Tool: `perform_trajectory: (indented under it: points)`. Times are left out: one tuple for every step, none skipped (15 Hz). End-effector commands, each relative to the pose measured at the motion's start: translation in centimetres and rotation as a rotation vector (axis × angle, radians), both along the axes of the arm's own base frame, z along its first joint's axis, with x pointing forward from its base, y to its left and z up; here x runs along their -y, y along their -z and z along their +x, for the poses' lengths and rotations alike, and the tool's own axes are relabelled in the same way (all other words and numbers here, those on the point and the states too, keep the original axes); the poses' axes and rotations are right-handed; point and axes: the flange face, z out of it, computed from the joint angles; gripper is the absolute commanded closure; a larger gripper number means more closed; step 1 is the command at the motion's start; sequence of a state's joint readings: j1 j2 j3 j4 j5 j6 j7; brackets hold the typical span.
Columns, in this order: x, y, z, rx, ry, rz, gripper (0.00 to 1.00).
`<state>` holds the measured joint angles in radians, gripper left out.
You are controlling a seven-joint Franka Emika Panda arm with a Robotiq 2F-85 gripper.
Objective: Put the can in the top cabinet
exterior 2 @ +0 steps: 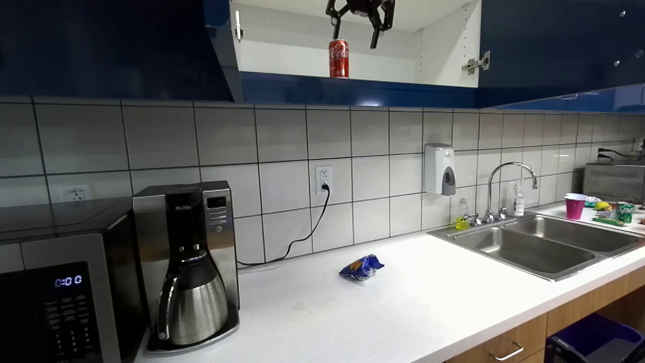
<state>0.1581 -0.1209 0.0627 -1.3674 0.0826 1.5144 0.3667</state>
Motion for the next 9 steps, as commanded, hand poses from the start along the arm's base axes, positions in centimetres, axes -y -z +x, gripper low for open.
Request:
perform_trajectory:
  points:
    - [0.8, 4.2, -2.2, -0.026, -0.050, 0.029, 0.00]
    - [0.9, 5.5, -2.5, -0.040, -0.054, 0.026, 0.00]
    - [1.0, 7.0, -2.8, -0.055, -0.058, 0.025, 0.00]
    - [1.2, 8.4, -3.2, -0.066, -0.060, 0.024, 0.00]
    - [1.4, 9.7, -3.8, -0.074, -0.066, 0.026, 0.00]
    - [1.7, 11.2, -4.2, -0.082, -0.070, 0.028, 0.00]
    - [1.9, 12.7, -4.9, -0.090, -0.073, 0.024, 0.00]
    - [2.1, 14.2, -5.5, -0.097, -0.076, 0.023, 0.00]
    - [2.4, 15.7, -6.2, -0.107, -0.078, 0.019, 0.00]
